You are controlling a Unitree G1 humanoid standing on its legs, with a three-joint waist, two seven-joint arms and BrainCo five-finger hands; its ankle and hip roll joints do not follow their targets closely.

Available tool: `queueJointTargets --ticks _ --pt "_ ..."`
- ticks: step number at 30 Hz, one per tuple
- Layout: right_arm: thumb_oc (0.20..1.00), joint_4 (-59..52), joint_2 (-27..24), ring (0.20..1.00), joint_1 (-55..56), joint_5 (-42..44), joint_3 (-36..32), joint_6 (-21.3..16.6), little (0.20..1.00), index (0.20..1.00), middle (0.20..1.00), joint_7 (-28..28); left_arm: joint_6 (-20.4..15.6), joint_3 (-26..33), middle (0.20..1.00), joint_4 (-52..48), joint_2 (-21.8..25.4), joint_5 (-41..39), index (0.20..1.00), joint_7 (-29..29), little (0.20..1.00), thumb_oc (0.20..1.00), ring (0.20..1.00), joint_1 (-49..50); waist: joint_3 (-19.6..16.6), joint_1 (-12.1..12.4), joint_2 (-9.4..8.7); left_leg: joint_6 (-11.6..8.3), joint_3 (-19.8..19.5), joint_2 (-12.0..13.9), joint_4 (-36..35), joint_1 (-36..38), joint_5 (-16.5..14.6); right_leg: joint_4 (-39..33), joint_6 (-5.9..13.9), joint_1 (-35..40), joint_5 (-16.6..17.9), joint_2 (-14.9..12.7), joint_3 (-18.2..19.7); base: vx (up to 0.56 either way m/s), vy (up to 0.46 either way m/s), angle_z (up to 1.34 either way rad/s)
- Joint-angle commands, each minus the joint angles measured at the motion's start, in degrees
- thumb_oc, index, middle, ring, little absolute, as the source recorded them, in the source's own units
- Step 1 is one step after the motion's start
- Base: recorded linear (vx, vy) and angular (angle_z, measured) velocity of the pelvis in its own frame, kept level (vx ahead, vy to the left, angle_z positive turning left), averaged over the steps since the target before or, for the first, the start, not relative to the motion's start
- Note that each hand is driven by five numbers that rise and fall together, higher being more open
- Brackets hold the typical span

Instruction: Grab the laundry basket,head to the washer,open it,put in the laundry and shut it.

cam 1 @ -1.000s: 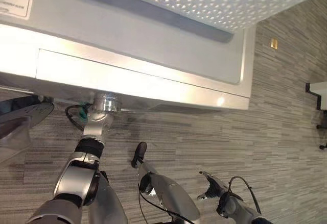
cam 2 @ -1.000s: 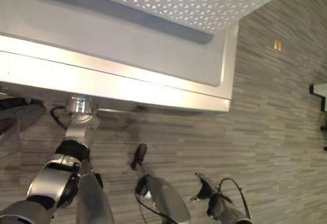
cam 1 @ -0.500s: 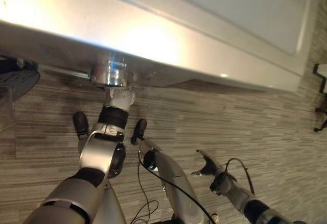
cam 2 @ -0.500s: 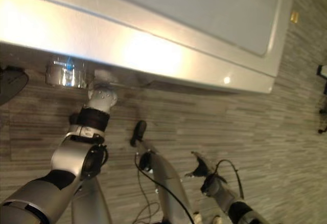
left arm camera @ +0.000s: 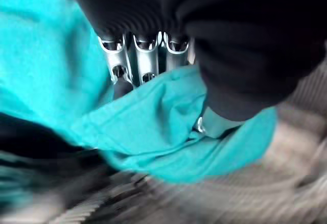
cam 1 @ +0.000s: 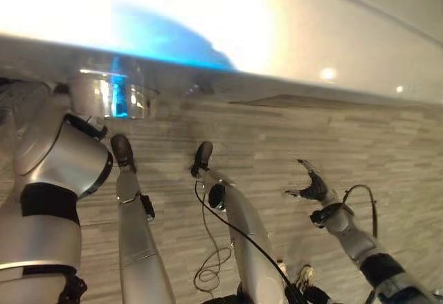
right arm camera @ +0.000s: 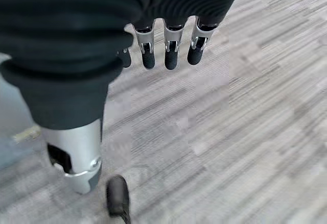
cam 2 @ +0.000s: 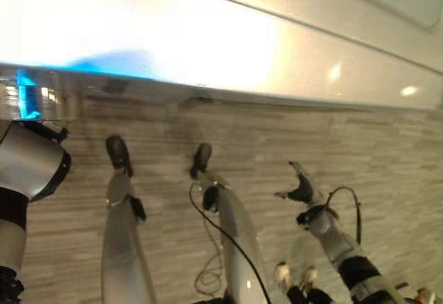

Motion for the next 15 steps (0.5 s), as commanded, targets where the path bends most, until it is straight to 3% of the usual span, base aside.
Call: queueJointTargets --ticks 1,4,6,8,10,11,12,13,14,15 --pt "1.000 -1.22 -1.17 1.000 1.65 2.35 0.99 -1.76 1.000 1.000 1.000 -0.92 -3.71 8.91 0.200 -1.35 -1.07 -0.81 0.200 2.26 0.200 0.200 0.200 -11.61 -3.70 -3.18 3.77 1.16 -2.82 1.07 5.84 -2.69 -5.55 9.23 5.98 4.63 -10.26 -0.69 4.21 0.01 0.012 0.10" --pt "1.000 -2.20 -1.02 1.000 1.42 2.35 1.49 -1.87 1.000 1.000 1.000 -1.64 -5.17 12.05 0.200 -1.68 -2.85 -6.16 0.200 4.35 0.200 0.200 0.200 -11.44 -4.50 -3.86 3.68 1.80 -3.21 1.09 9.08 -5.91 -7.34 11.75 5.88 1.63 -10.84 -0.89 4.66 0.01 -0.005 0.05" --pt "1.000 -1.99 -0.78 1.000 1.08 2.55 2.14 -1.65 1.000 1.000 1.000 -2.30 -6.21 13.98 1.000 -3.43 -3.56 -8.94 1.000 5.62 1.000 1.000 1.000 -11.20 -5.11 -4.08 4.06 2.10 -3.35 1.26 11.20 -7.55 -8.41 12.86 6.11 0.20 -11.12 -0.97 5.19 0.04 0.037 -0.04" --pt "1.000 -2.03 -0.55 1.000 0.89 2.52 2.61 -1.26 1.000 1.000 1.000 -2.17 -6.32 13.97 1.000 -5.08 -3.92 -8.34 1.000 5.78 1.000 1.000 1.000 -10.47 -5.37 -4.03 4.41 2.35 -3.05 1.35 12.22 -7.87 -9.03 13.26 6.37 -0.12 -11.01 -0.97 5.38 0.04 0.024 -0.08" --pt "1.000 -1.85 -1.21 1.000 1.53 1.95 3.23 -1.23 1.000 1.000 1.000 -1.30 -4.19 9.43 1.000 -5.28 -3.75 0.39 1.000 5.07 1.000 1.000 1.000 -10.72 -5.81 -3.76 4.98 2.56 -2.98 1.22 12.18 -7.53 -9.29 12.92 6.57 0.13 -10.98 -0.93 5.70 0.04 -0.022 -0.08" --pt "1.000 -1.85 -1.09 1.000 1.58 1.93 3.19 -1.24 1.000 1.000 1.000 -1.29 -4.11 9.38 1.000 -5.33 -3.86 0.65 1.000 5.22 1.000 1.000 1.000 -10.70 -5.79 -3.73 4.87 2.56 -2.98 1.19 12.12 -7.45 -9.27 12.89 6.58 0.20 -10.98 -0.96 5.69 0.05 -0.028 -0.05" --pt "1.000 -1.62 -1.35 1.000 2.48 1.95 3.24 -1.54 1.000 1.000 1.000 -0.38 -2.03 5.19 1.000 -6.14 -3.79 10.40 1.000 6.19 1.000 1.000 1.000 -11.54 -5.94 -3.66 5.40 2.76 -2.64 0.90 11.18 -6.13 -9.27 12.33 6.10 0.89 -11.22 -0.80 5.92 0.03 -0.009 -0.02" --pt "1.000 -1.61 -1.24 1.000 2.51 1.94 3.19 -1.57 1.000 1.000 1.000 -0.37 -1.90 5.15 1.000 -6.23 -3.90 10.68 1.000 6.35 1.000 1.000 1.000 -11.50 -5.84 -3.60 5.26 2.75 -2.61 0.89 11.05 -5.91 -9.23 12.25 6.09 1.07 -11.22 -0.81 5.91 0.05 0.028 0.06" --pt "1.000 -0.57 -1.70 1.000 3.19 1.61 3.18 -2.23 1.000 1.000 1.000 0.19 1.45 -2.51 1.000 -4.97 -2.66 27.94 1.000 9.96 1.000 1.000 1.000 -13.91 -5.71 -3.33 5.51 2.68 -2.23 0.74 9.61 -3.97 -8.83 11.32 5.95 2.17 -11.02 -0.40 6.16 0.02 0.047 0.07" --pt "1.000 -0.44 -2.20 1.000 3.40 1.16 3.47 -2.48 1.000 1.000 1.000 0.57 3.86 -6.74 1.000 -4.13 -2.05 37.14 1.000 10.78 1.000 1.000 1.000 -14.88 -5.85 -3.20 5.78 2.61 -2.07 0.78 9.04 -3.29 -8.73 10.90 5.93 2.61 -10.99 -0.30 6.23 0.03 0.061 0.07"
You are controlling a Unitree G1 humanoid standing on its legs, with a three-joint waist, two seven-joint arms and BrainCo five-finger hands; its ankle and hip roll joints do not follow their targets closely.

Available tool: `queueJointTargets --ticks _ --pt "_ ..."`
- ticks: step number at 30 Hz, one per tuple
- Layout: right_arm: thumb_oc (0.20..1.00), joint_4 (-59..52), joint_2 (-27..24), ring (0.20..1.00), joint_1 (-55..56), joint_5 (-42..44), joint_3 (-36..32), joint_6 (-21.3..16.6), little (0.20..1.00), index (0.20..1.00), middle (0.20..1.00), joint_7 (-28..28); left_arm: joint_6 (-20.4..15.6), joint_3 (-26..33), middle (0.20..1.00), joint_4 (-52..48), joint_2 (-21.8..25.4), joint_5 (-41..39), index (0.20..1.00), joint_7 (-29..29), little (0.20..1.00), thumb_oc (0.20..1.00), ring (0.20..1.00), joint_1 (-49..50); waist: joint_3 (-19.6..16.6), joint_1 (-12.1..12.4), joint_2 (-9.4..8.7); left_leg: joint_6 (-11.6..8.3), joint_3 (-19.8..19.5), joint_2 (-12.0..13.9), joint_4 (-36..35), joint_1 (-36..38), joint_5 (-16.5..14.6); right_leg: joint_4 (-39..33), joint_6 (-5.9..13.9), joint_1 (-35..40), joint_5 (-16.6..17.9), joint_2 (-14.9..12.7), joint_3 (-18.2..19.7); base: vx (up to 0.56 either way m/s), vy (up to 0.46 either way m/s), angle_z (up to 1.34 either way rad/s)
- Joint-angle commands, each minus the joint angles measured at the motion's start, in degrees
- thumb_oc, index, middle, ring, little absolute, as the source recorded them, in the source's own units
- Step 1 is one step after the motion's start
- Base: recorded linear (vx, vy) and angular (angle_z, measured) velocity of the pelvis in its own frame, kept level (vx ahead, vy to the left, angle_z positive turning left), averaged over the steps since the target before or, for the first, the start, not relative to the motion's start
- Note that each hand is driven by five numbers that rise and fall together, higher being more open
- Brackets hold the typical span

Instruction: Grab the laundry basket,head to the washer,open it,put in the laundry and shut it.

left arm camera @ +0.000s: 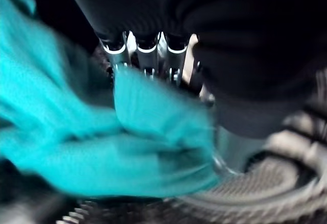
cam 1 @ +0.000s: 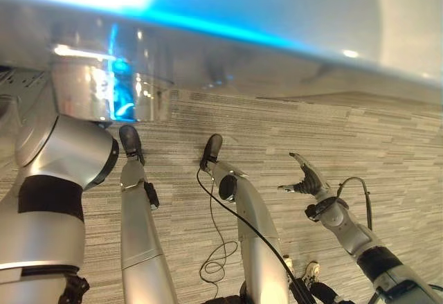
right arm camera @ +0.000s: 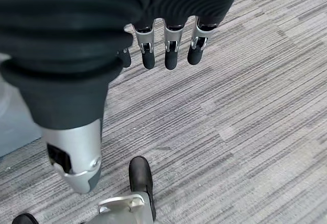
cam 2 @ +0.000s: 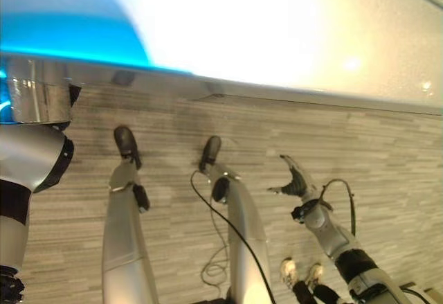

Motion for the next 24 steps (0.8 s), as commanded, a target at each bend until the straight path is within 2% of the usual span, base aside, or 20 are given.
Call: queueJointTargets --ticks 1,2,5,7,9,11,12,13,14,15,17,18,19,20,23,24 --pt "1.000 0.41 -2.89 1.000 5.99 0.30 2.15 -1.56 1.000 1.000 1.000 0.97 6.45 -7.72 1.000 2.65 -1.49 36.52 1.000 5.19 1.000 1.000 1.000 -12.03 -5.76 -3.03 5.15 0.87 -2.47 1.86 -2.47 4.60 -3.51 2.36 6.07 9.48 -8.23 2.24 4.03 0.00 0.000 0.00" --pt "1.000 1.72 -2.51 1.000 5.65 0.02 2.80 -1.90 1.000 1.000 1.000 1.04 8.48 -9.32 1.000 3.75 -2.22 41.83 1.000 5.57 1.000 1.000 1.000 -11.37 -5.89 -2.84 4.99 0.72 -2.24 1.82 -3.76 6.08 -3.19 1.09 6.08 10.68 -8.03 2.43 3.99 0.01 0.017 0.04" --pt "1.000 3.78 -1.73 1.000 5.51 0.54 3.82 -2.53 1.000 1.000 1.000 0.73 11.13 -8.71 1.000 5.00 -4.43 48.40 1.000 5.36 1.000 1.000 1.000 -9.21 -6.04 -2.68 4.33 0.05 -1.84 1.65 -8.05 10.14 -1.50 -2.94 6.29 13.97 -7.03 3.33 3.96 -0.02 -0.009 0.07" --pt "1.000 4.14 -1.06 1.000 6.38 1.03 3.09 -2.34 1.000 1.000 1.000 1.04 12.24 -7.33 1.000 3.68 -2.87 51.40 1.000 2.54 1.000 1.000 1.000 -3.86 -6.30 -1.79 4.32 -0.70 -1.35 1.32 -12.18 14.09 0.41 -6.47 6.71 17.06 -5.86 4.09 3.81 -0.03 -0.012 -0.05" --pt "1.000 4.59 -0.09 1.000 7.33 0.96 3.17 -1.56 1.000 1.000 1.000 1.86 11.18 -2.87 1.000 1.54 -2.33 47.81 1.000 0.59 1.000 1.000 1.000 1.53 -6.37 -1.02 4.11 -1.15 -0.96 1.39 -14.53 17.07 1.87 -9.24 6.95 19.99 -4.93 4.47 3.76 0.00 -0.027 -0.26" --pt "1.000 4.48 0.77 1.000 9.07 0.59 2.56 -0.40 1.000 1.000 1.000 2.55 9.48 4.26 1.000 -4.49 -0.20 42.14 1.000 -0.25 1.000 1.000 1.000 10.32 -6.64 -0.03 4.51 -1.39 -0.73 1.33 -16.83 20.29 2.98 -11.40 7.02 22.76 -4.32 4.81 3.52 0.01 -0.019 -0.23" --pt "1.000 4.73 1.86 1.000 9.73 0.52 2.03 0.21 1.000 1.000 1.000 2.91 8.03 8.05 1.000 -8.16 0.70 38.22 1.000 -0.17 1.000 1.000 1.000 15.42 -6.62 0.75 4.61 -1.51 -0.65 1.16 -17.57 21.51 3.38 -12.19 6.99 24.01 -4.09 4.80 3.42 0.02 0.006 -0.11" --pt "1.000 5.23 3.04 1.000 11.04 0.02 1.92 0.65 1.000 1.000 1.000 3.58 6.04 13.78 1.000 -14.80 1.05 33.46 1.000 0.39 1.000 1.000 1.000 25.88 -6.81 1.49 4.73 -1.69 -0.31 0.98 -18.74 23.98 3.82 -13.95 6.96 26.55 -3.74 4.93 3.39 0.02 0.006 -0.04" --pt "1.000 5.19 2.83 1.000 11.27 -0.01 2.15 0.65 1.000 1.000 1.000 3.58 6.17 14.21 1.000 -15.33 1.23 33.52 1.000 0.33 1.000 1.000 1.000 26.62 -6.93 1.36 4.85 -1.70 -0.24 1.01 -18.92 24.35 3.85 -14.15 6.97 26.88 -3.66 4.98 3.43 0.00 0.000 0.00" --pt "1.000 5.67 3.67 1.000 11.64 -0.14 1.65 0.85 1.000 1.000 1.000 3.70 4.89 17.32 1.000 -18.96 1.20 31.74 1.000 1.53 1.000 1.000 1.000 32.56 -6.83 2.10 4.79 -1.74 -0.29 0.76 -19.04 25.13 3.90 -14.89 6.93 28.06 -3.35 4.91 3.32 0.00 0.000 0.00" --pt "1.000 8.01 4.19 1.000 11.61 -1.06 2.64 1.38 1.000 1.000 1.000 3.51 5.48 20.58 1.000 -22.67 -2.20 29.94 1.000 1.70 1.000 1.000 1.000 39.33 -7.16 2.48 5.09 -1.76 0.01 0.60 -19.43 27.39 3.74 -16.23 6.79 30.70 -3.19 4.92 3.42 0.00 0.000 0.00" --pt "1.000 8.02 4.17 1.000 11.61 -1.05 2.67 1.37 1.000 1.000 1.000 3.50 5.52 20.63 1.000 -22.74 -2.18 29.96 1.000 1.68 1.000 1.000 1.000 39.40 -7.13 2.46 5.10 -1.76 0.02 0.60 -19.46 27.47 3.75 -16.27 6.79 30.77 -3.18 4.93 3.42 0.02 0.031 0.01" --pt "1.000 9.78 5.25 1.000 11.54 -1.54 1.63 2.25 1.000 1.000 1.000 3.36 4.80 23.42 1.000 -28.37 -3.78 29.31 1.000 1.36 1.000 1.000 1.000 47.62 -6.87 3.82 5.90 -1.78 0.07 0.16 -19.32 28.92 3.53 -17.09 6.70 33.06 -3.07 4.47 3.12 0.00 0.000 0.00" --pt "1.000 9.83 5.19 1.000 11.64 -1.57 1.76 2.22 1.000 1.000 1.000 3.34 4.95 23.64 1.000 -28.80 -3.72 29.39 1.000 1.28 1.000 1.000 1.000 48.09 -6.88 3.76 5.96 -1.78 0.09 0.17 -19.35 29.14 3.50 -17.21 6.72 33.31 -3.03 4.50 3.13 0.04 0.058 0.00" --pt "1.000 14.19 7.16 1.000 11.53 -2.43 0.55 3.63 1.000 1.000 1.000 4.74 2.47 27.89 1.000 -39.27 -6.42 26.16 1.000 -4.45 1.000 1.000 1.000 70.76 -8.15 6.24 8.17 -1.93 0.89 -0.23 -20.45 35.59 3.15 -21.07 6.81 40.42 -2.13 4.51 3.71 0.05 0.074 -0.01" --pt "1.000 16.91 7.75 1.000 10.70 -2.47 0.55 3.96 1.000 1.000 1.000 5.02 1.83 28.29 1.000 -38.18 -7.82 24.49 1.000 -6.96 1.000 1.000 1.000 77.35 -8.49 7.15 9.22 -1.33 1.97 0.03 -20.82 38.31 4.36 -22.63 6.51 43.29 -0.68 4.71 3.42 0.03 0.068 -0.04"
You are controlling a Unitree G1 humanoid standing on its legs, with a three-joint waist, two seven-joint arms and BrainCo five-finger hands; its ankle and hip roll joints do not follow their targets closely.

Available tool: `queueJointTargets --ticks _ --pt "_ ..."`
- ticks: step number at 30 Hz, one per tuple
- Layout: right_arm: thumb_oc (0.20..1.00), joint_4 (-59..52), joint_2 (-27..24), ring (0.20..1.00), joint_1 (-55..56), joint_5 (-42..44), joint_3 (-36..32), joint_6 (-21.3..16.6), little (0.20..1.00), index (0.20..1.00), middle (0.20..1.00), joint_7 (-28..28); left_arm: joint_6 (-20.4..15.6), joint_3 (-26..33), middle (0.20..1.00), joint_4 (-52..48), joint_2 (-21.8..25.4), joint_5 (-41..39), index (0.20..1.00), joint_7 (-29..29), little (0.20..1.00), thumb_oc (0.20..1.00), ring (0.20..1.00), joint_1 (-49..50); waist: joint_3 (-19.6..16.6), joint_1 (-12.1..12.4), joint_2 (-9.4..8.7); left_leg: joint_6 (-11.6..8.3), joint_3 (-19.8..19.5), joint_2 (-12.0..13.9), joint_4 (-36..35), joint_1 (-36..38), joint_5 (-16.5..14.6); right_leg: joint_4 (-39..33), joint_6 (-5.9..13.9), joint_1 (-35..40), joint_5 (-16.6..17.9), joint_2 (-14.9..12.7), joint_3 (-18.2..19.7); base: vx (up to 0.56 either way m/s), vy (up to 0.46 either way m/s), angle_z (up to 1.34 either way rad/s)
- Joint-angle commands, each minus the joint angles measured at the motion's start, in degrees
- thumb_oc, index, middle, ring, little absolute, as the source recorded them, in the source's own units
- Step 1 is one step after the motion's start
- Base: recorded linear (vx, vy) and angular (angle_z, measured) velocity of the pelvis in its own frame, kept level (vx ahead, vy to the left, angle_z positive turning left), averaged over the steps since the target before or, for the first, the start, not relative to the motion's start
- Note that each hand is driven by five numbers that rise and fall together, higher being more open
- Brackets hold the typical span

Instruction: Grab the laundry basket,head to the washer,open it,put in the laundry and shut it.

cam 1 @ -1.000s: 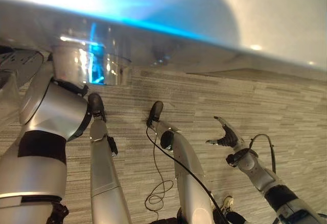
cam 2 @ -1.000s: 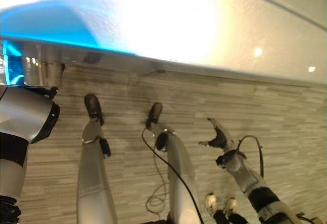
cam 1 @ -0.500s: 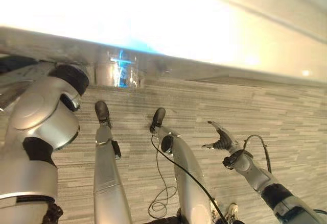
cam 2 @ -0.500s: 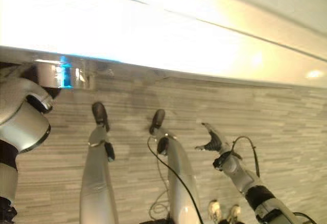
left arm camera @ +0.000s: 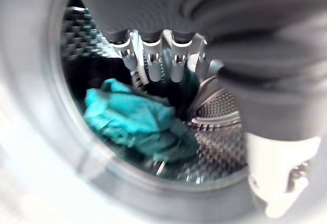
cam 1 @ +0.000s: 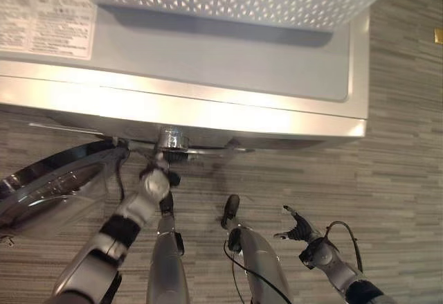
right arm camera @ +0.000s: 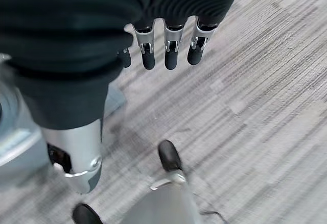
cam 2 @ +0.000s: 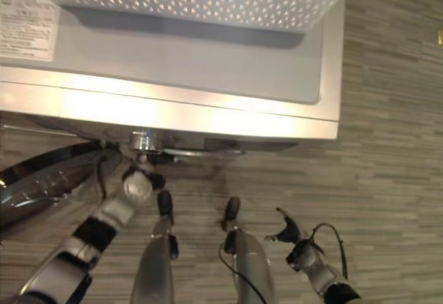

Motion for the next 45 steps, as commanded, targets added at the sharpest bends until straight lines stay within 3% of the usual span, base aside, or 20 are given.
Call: queueJointTargets --ticks 1,7,14,15,18,19,21,23,24,25,30,32,33,34,36,37,39,41,45 --pt "1.000 3.68 -2.03 1.000 1.77 -1.83 -0.44 0.90 1.000 1.000 1.000 1.11 -4.52 -1.88 1.000 7.05 0.29 -3.72 1.000 -4.97 1.000 1.000 1.000 -3.84 -1.81 0.04 0.19 -0.97 -1.74 1.25 1.95 0.20 0.39 -0.01 3.13 7.59 -5.72 1.31 2.41 0.00 0.000 0.00" --pt "1.000 10.06 0.44 1.000 0.19 -2.02 0.99 0.25 1.000 1.000 1.000 0.56 -4.42 -2.52 1.000 15.84 -4.00 -1.55 1.000 -3.64 1.000 1.000 1.000 3.20 -3.25 1.39 1.16 -1.24 -2.44 2.15 0.60 7.07 1.65 -2.53 2.50 14.78 -6.37 2.45 2.64 0.02 -0.074 -0.04" --pt "1.000 19.92 3.69 1.000 -0.97 -3.72 3.08 -0.53 1.000 1.000 1.000 0.17 -4.61 -1.23 1.000 27.48 -7.75 2.82 1.000 -1.53 1.000 1.000 1.000 8.76 -6.89 4.90 2.86 -3.94 -5.54 4.35 -2.62 11.68 9.30 -10.54 1.90 23.85 -5.61 5.12 1.21 -0.04 -0.115 0.02" --pt "1.000 23.33 4.67 1.000 -0.69 -3.66 2.31 -0.44 1.000 1.000 1.000 0.31 -3.98 1.62 1.000 37.03 -10.17 1.39 1.000 -0.86 1.000 1.000 1.000 9.16 -8.73 5.76 3.54 -5.35 -7.04 4.80 -4.68 12.48 12.61 -12.22 1.64 26.53 -5.95 5.40 0.71 -0.03 -0.035 0.07" --pt "1.000 25.09 4.85 1.000 -0.57 -3.75 1.93 -0.23 1.000 1.000 1.000 0.42 -3.79 2.80 1.000 41.40 -11.29 0.36 1.000 -1.03 1.000 1.000 1.000 9.34 -9.37 5.89 3.97 -5.69 -7.92 4.76 -5.65 13.02 13.49 -12.81 1.46 27.70 -6.08 5.60 0.29 0.01 -0.031 0.25" --pt "1.000 27.58 5.29 1.000 0.03 -3.25 0.17 0.29 1.000 1.000 1.000 0.58 -3.27 4.75 1.000 47.57 -12.86 -1.16 1.000 -1.34 1.000 1.000 1.000 9.52 -10.12 6.25 4.65 -5.95 -8.55 4.84 -4.92 12.93 14.35 -13.26 1.09 29.15 -6.43 5.54 -0.55 0.01 -0.008 0.39" --pt "1.000 29.70 5.19 1.000 0.74 -2.50 -1.60 0.79 1.000 1.000 1.000 0.52 -2.73 5.71 1.000 50.93 -13.32 -1.14 1.000 -2.15 1.000 1.000 1.000 10.09 -10.09 5.99 4.77 -5.50 -6.93 4.76 -2.52 12.81 14.45 -13.27 0.70 30.33 -6.45 4.82 -1.91 -0.03 -0.015 0.46" --pt "1.000 30.48 4.95 1.000 1.53 -1.40 -3.10 0.99 1.000 1.000 1.000 0.29 -2.30 6.09 1.000 51.62 -13.10 -0.58 1.000 -2.13 1.000 1.000 1.000 10.58 -10.35 5.02 4.50 -4.97 -0.52 5.77 1.65 12.24 13.55 -13.48 0.18 30.56 -6.06 4.07 -4.46 -0.09 -0.025 0.65" --pt "1.000 30.48 4.96 1.000 1.54 -1.40 -3.10 0.99 1.000 1.000 1.000 0.29 -2.30 6.09 1.000 51.61 -13.09 -0.58 1.000 -2.14 1.000 1.000 1.000 10.60 -10.37 5.06 4.50 -4.97 -0.49 5.79 1.73 12.22 13.49 -13.49 0.18 30.55 -6.05 4.07 -4.42 -0.14 0.054 0.58" --pt "1.000 31.55 4.63 1.000 1.30 -1.46 -3.31 1.37 1.000 1.000 1.000 0.43 -2.88 7.63 1.000 51.40 -13.74 -1.81 1.000 -2.36 1.000 1.000 1.000 11.81 -10.46 5.14 4.68 -5.27 1.11 7.35 6.36 14.24 10.55 -14.12 0.53 30.92 -4.58 2.45 -5.37 -0.13 0.091 0.43" --pt "1.000 33.66 4.45 1.000 0.66 -1.79 -4.48 1.86 1.000 1.000 1.000 0.88 -4.21 8.46 1.000 50.11 -15.13 -3.16 1.000 -2.92 1.000 1.000 1.000 13.67 -11.47 5.92 4.15 -4.75 -9.77 2.72 16.97 19.67 0.12 -15.97 3.64 29.15 0.82 -1.54 -3.78 -0.06 0.121 -0.20" --pt "1.000 34.44 4.50 1.000 0.57 -1.90 -4.60 1.98 1.000 1.000 1.000 1.01 -4.63 7.57 1.000 48.84 -15.25 -2.79 1.000 -3.07 1.000 1.000 1.000 13.88 -12.30 5.53 5.44 -4.70 -13.14 0.73 15.09 24.15 -4.49 -15.89 4.80 27.98 2.11 -2.06 -2.39 0.01 0.183 -0.15" --pt "1.000 34.44 4.50 1.000 0.56 -1.90 -4.62 1.97 1.000 1.000 1.000 1.01 -4.63 7.56 1.000 48.84 -15.25 -2.79 1.000 -3.07 1.000 1.000 1.000 13.87 -12.39 5.46 5.25 -4.62 -13.16 0.49 14.80 24.06 -4.16 -15.94 4.85 27.84 2.24 -2.29 -2.45 0.01 0.178 -0.04" --pt "1.000 34.74 4.42 1.000 0.54 -1.90 -4.87 2.00 1.000 1.000 1.000 1.04 -4.84 7.02 1.000 48.06 -15.38 -2.64 1.000 -3.45 1.000 1.000 1.000 13.93 -13.09 4.75 6.07 -4.56 -13.49 0.19 11.60 26.53 -6.77 -15.95 5.30 26.95 2.75 -2.61 -2.17 -0.05 0.287 -0.20" --pt "1.000 35.34 3.99 1.000 1.44 -0.43 -7.78 2.23 1.000 1.000 1.000 0.90 -4.95 4.89 1.000 46.24 -15.27 -1.53 1.000 -4.23 1.000 1.000 1.000 12.55 -14.31 1.61 7.19 -4.18 -7.99 1.24 3.53 30.42 -11.36 -15.60 6.99 24.70 5.02 -5.97 -3.81 -0.06 0.341 -0.17" --pt "1.000 35.31 3.95 1.000 1.48 -0.44 -7.80 2.24 1.000 1.000 1.000 0.91 -4.94 4.86 1.000 46.22 -15.29 -1.54 1.000 -4.25 1.000 1.000 1.000 12.57 -14.32 1.71 7.21 -4.15 -7.88 1.23 3.28 30.59 -11.28 -15.62 7.03 24.70 5.05 -5.98 -3.74 -0.08 0.272 0.30" --pt "1.000 34.50 3.30 1.000 1.56 -0.10 -8.75 2.44 1.000 1.000 1.000 0.41 -5.07 3.27 1.000 43.99 -14.12 -0.35 1.000 -4.31 1.000 1.000 1.000 11.21 -13.52 1.18 6.79 -2.74 -9.29 -2.71 0.65 30.69 -14.97 -15.29 8.85 22.27 9.10 -10.29 -3.48 -0.14 0.317 0.63" --pt "1.000 33.90 3.41 1.000 0.54 -0.72 -9.00 2.81 1.000 1.000 1.000 0.72 -5.35 1.79 1.000 41.77 -12.51 2.02 1.000 -4.02 1.000 1.000 1.000 10.08 -12.74 0.91 6.85 -0.80 -7.89 -4.80 -3.25 31.90 -16.25 -13.70 10.52 19.58 11.02 -13.23 -3.75 -0.17 0.295 0.04" --pt "1.000 34.14 4.41 1.000 -1.09 -0.61 -8.68 3.02 1.000 1.000 1.000 0.76 -5.51 2.43 1.000 38.73 -10.13 2.58 1.000 -2.63 1.000 1.000 1.000 9.25 -11.78 2.66 7.65 0.37 -6.70 -5.34 -3.61 30.87 -14.87 -9.08 10.90 17.91 9.91 -15.39 -6.19 -0.20 0.104 -0.24"
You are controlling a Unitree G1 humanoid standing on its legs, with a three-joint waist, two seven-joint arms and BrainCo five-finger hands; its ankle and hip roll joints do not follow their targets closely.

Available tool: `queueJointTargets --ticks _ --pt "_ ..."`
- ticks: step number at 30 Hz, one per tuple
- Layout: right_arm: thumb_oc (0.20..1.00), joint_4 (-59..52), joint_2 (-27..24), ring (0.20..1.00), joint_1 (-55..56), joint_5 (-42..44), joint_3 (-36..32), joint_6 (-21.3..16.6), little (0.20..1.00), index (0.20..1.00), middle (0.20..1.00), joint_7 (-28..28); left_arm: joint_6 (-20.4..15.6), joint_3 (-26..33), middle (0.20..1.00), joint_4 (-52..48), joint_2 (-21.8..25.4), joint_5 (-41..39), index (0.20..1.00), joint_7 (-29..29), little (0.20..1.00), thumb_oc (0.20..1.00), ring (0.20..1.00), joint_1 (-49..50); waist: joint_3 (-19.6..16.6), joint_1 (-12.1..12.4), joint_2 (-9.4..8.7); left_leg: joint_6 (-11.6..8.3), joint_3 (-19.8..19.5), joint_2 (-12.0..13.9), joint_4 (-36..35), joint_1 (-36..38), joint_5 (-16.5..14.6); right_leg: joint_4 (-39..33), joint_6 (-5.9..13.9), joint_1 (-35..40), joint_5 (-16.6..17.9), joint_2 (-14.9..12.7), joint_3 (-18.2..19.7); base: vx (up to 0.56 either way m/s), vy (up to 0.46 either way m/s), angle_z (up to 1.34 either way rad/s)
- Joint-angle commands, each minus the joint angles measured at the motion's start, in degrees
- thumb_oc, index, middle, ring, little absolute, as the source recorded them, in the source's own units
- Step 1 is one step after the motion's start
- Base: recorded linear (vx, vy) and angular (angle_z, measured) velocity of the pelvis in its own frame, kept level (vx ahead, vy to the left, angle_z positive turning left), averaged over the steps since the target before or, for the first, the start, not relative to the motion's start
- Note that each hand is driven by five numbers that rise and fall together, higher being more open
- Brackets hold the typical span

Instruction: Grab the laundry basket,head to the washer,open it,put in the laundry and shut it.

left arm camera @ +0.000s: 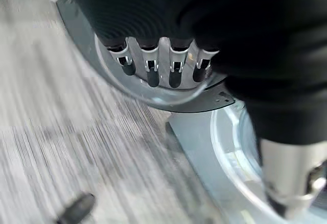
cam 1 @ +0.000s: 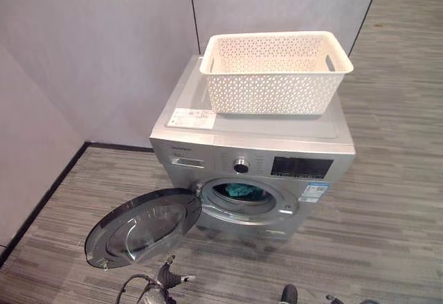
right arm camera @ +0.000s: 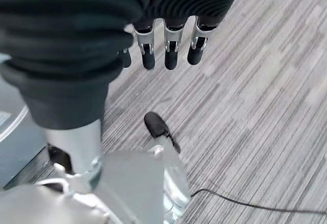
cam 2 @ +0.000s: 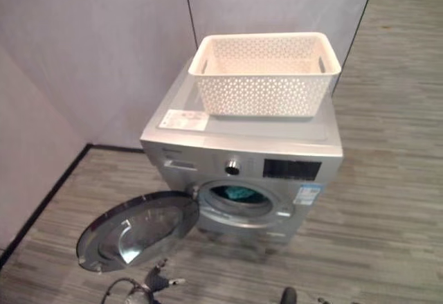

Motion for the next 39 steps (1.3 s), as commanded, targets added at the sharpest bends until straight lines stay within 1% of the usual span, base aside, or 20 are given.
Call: queueJointTargets --ticks 1,4,7,10,11,16,17,20,21,23,25,26,27,28,29,32,33,35,36,39 --pt "1.000 1.43 -0.46 1.000 -6.90 0.96 0.85 0.38 1.000 1.000 1.000 -0.22 -1.33 1.72 1.000 -4.44 1.80 1.76 1.000 2.35 1.000 1.000 1.000 -2.46 3.40 3.91 3.04 -0.58 -3.15 4.14 2.60 0.01 -3.45 8.98 3.39 -1.69 -6.07 -1.87 -2.23 -0.27 0.036 -0.26" --pt "1.000 1.18 1.24 1.000 -6.57 0.88 1.92 -0.22 1.000 1.000 1.000 0.09 -1.65 2.07 1.000 -6.69 3.67 2.47 1.000 4.15 1.000 1.000 1.000 -2.02 3.07 5.81 2.03 0.41 -3.50 3.49 3.40 -2.04 -1.76 13.95 2.02 2.71 -11.18 0.76 0.99 -0.19 -0.052 -0.03" --pt "1.000 1.04 2.92 1.000 -6.19 -0.60 3.47 -0.18 1.000 1.000 1.000 -0.17 -1.83 5.10 1.000 -9.25 3.93 1.53 1.000 6.00 1.000 1.000 1.000 -0.27 0.60 9.43 -0.17 -0.47 -3.39 3.07 1.95 -4.20 0.49 8.85 2.81 8.29 -12.65 0.46 -1.20 -0.11 -0.123 0.09" --pt "1.000 1.33 4.05 1.000 -4.04 -1.36 4.74 -0.56 1.000 1.000 1.000 -0.16 -2.58 8.47 1.000 -14.84 3.84 -1.39 1.000 7.91 1.000 1.000 1.000 0.82 -0.56 10.65 -1.74 -2.02 -3.95 4.56 0.09 -5.04 2.75 6.33 2.53 9.44 -13.63 1.71 -1.50 -0.04 -0.167 -0.15" --pt "1.000 1.14 4.18 1.000 -3.01 -1.61 4.84 -0.78 1.000 1.000 1.000 -0.26 -3.22 9.77 1.000 -17.68 3.92 -2.78 1.000 8.69 1.000 1.000 1.000 0.82 -0.36 11.04 -2.00 -2.65 -4.54 5.12 -0.18 -5.27 3.27 6.14 2.29 10.48 -14.13 1.97 -3.20 -0.02 -0.142 0.08" --pt "1.000 0.60 3.45 1.000 0.32 -2.79 4.49 -0.81 1.000 1.000 1.000 -0.25 -3.26 16.87 1.000 -25.92 5.76 -6.66 1.000 13.12 1.000 1.000 1.000 -0.97 -1.13 9.92 -2.19 -4.94 -7.48 6.89 -0.96 -6.81 5.19 3.61 1.91 13.86 -14.60 4.40 -7.44 0.01 -0.093 0.63" --pt "1.000 0.64 3.06 1.000 1.23 -3.88 4.92 -0.80 1.000 1.000 1.000 0.18 -2.78 19.84 1.000 -27.08 7.94 -6.12 1.000 15.55 1.000 1.000 1.000 -3.12 -1.63 9.61 -2.14 -5.61 -8.23 7.30 -1.21 -6.83 5.33 2.40 1.73 14.96 -14.59 5.28 -8.22 0.03 -0.032 0.43" --pt "1.000 0.68 2.94 1.000 1.45 -4.21 5.10 -0.86 1.000 1.000 1.000 0.46 -2.39 21.36 1.000 -27.89 9.83 -4.99 1.000 16.73 1.000 1.000 1.000 -4.62 -2.05 9.20 -2.22 -5.85 -8.28 7.52 -1.21 -7.00 5.44 1.47 1.82 15.44 -14.13 5.60 -8.71 0.04 -0.019 0.21" --pt "1.000 -0.08 2.67 1.000 1.28 -4.13 5.46 -1.00 1.000 1.000 1.000 1.09 -0.35 23.66 1.000 -26.62 14.56 -2.11 1.000 19.79 1.000 1.000 1.000 -8.83 -2.58 8.61 -2.34 -6.05 -7.82 8.02 -1.21 -6.64 5.03 -0.09 2.09 15.80 -13.59 6.10 -8.05 0.05 -0.013 0.15" --pt "1.000 -1.79 2.19 1.000 0.14 -4.13 7.01 -1.19 1.000 1.000 1.000 1.52 0.88 26.90 1.000 -27.01 20.34 -2.02 1.000 20.89 1.000 1.000 1.000 -13.16 -2.68 7.90 -2.58 -6.10 -6.48 8.50 -1.21 -6.50 4.58 -1.09 2.69 14.67 -12.64 6.06 -6.29 0.04 0.009 -0.18" --pt "1.000 -2.97 1.91 1.000 -1.03 -3.93 8.33 -1.36 1.000 1.000 1.000 2.31 1.67 27.40 1.000 -22.92 25.67 -2.97 1.000 20.36 1.000 1.000 1.000 -17.60 -2.37 7.20 -2.85 -6.04 -5.06 8.76 -1.21 -6.79 4.40 -1.39 3.28 13.27 -11.78 5.65 -4.76 -0.03 0.033 -0.48" --pt "1.000 -3.54 1.86 1.000 -1.50 -3.84 8.88 -1.47 1.000 1.000 1.000 2.58 1.84 26.97 1.000 -21.11 28.13 -3.21 1.000 19.99 1.000 1.000 1.000 -19.41 -2.06 7.08 -3.09 -5.99 -4.55 8.84 -1.21 -6.96 4.42 -1.44 3.42 12.59 -11.43 5.49 -4.16 -0.03 0.019 -0.31" --pt "1.000 -3.56 1.98 1.000 -1.59 -3.82 8.84 -1.44 1.000 1.000 1.000 2.60 1.73 26.81 1.000 -20.82 28.32 -3.31 1.000 19.97 1.000 1.000 1.000 -19.72 -2.03 7.18 -3.23 -5.98 -4.46 8.84 -1.21 -7.00 4.42 -1.44 3.42 12.48 -11.40 5.47 -4.05 -0.05 0.026 -0.37" --pt "1.000 -4.70 1.56 1.000 -2.54 -3.78 10.27 -1.83 1.000 1.000 1.000 2.83 2.41 24.67 1.000 -17.33 32.52 -2.17 1.000 19.35 1.000 1.000 1.000 -23.85 -0.87 6.54 -3.70 -5.91 -3.97 9.00 -1.21 -7.73 4.69 -1.34 3.59 11.19 -10.76 5.39 -3.16 -0.04 0.018 -0.34" --pt "1.000 -4.69 1.75 1.000 -2.67 -3.76 10.07 -1.81 1.000 1.000 1.000 2.84 2.23 24.17 1.000 -16.81 32.73 -2.27 1.000 19.39 1.000 1.000 1.000 -24.56 -0.81 6.77 -3.92 -5.90 -3.88 8.98 -1.21 -7.84 4.72 -1.32 3.59 11.01 -10.74 5.35 -3.06 -0.12 0.011 -0.30" --pt "1.000 -8.39 0.55 1.000 -5.22 -2.00 12.20 -2.79 1.000 1.000 1.000 2.11 3.08 14.88 1.000 -6.02 39.11 -3.10 1.000 17.16 1.000 1.000 1.000 -39.13 3.31 5.16 -5.93 -6.17 -3.86 9.85 -1.21 -11.73 6.12 -0.85 4.00 6.61 -9.26 5.50 -2.20 -0.16 -0.017 -0.08" --pt "1.000 -8.39 0.66 1.000 -5.29 -2.00 11.98 -2.78 1.000 1.000 1.000 2.11 2.98 14.42 1.000 -5.71 39.14 -3.18 1.000 17.16 1.000 1.000 1.000 -39.74 3.27 5.23 -6.10 -6.09 -3.95 9.71 -1.21 -12.05 6.36 -0.89 4.01 6.37 -9.07 5.38 -2.28 -0.13 -0.013 0.01" --pt "1.000 -9.79 0.01 1.000 -6.14 -0.87 12.36 -3.24 1.000 1.000 1.000 1.74 2.87 8.50 1.000 -0.54 41.22 -2.77 1.000 14.82 1.000 1.000 1.000 -45.92 4.53 4.40 -7.08 -6.09 -4.35 9.74 -1.21 -14.40 6.96 -0.82 4.23 4.15 -8.30 5.29 -2.12 -0.13 0.014 0.00" --pt "1.000 -11.25 -0.92 1.000 -7.60 0.16 13.36 -3.39 1.000 1.000 1.000 1.37 2.85 3.87 1.000 4.35 41.84 -4.31 1.000 12.02 1.000 1.000 1.000 -52.19 6.06 3.43 -7.95 -5.91 -4.39 9.85 -1.21 -16.53 7.47 -0.74 4.59 1.75 -7.37 5.17 -1.64 -0.13 0.027 0.06" --pt "1.000 -13.05 -1.30 1.000 -9.53 0.73 15.06 -3.31 1.000 1.000 1.000 1.57 3.18 -1.80 1.000 10.80 42.78 -5.70 1.000 8.51 1.000 1.000 1.000 -59.86 7.48 2.81 -10.23 -5.73 -3.81 10.20 -1.21 -18.60 8.03 -0.86 5.10 -0.99 -5.95 5.18 -0.53 -0.06 0.000 0.00"
